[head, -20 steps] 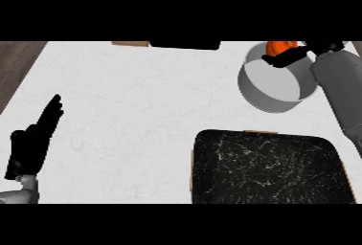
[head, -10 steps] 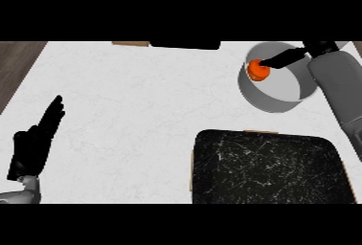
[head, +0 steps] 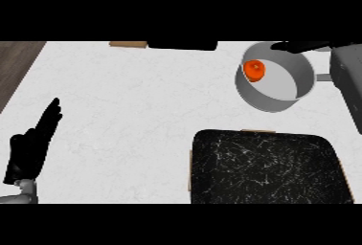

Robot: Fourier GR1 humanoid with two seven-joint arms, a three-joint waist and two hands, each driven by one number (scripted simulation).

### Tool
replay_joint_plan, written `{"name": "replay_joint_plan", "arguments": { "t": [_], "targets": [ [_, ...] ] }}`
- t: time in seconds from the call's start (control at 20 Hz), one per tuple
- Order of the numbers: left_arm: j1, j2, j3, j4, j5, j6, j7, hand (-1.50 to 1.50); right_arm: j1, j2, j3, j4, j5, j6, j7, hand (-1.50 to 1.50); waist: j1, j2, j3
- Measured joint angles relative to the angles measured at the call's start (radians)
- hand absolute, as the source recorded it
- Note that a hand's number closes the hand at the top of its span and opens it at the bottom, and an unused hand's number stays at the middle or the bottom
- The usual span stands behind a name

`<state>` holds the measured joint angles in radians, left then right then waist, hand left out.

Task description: Pick the squash from the tray and place it in the pot

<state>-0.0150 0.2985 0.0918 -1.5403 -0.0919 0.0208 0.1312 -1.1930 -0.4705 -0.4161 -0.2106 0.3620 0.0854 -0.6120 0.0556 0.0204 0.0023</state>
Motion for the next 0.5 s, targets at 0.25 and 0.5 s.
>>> {"name": "replay_joint_plan", "arguments": {
  "t": [0.25, 0.5],
  "targets": [
    [-0.007, -0.004, 0.008, 0.009, 0.001, 0.001, 0.0, 0.0, 0.023, -0.08, -0.034, 0.03, -0.041, 0.158, -0.003, -1.5, -0.009, -0.001, 0.0],
    [0.022, -0.003, 0.014, -0.025, 0.0, -0.003, 0.01, 0.0, 0.09, -0.16, -0.059, 0.039, -0.073, 0.295, -0.048, -1.5, -0.012, -0.003, 0.0]
  ]
}}
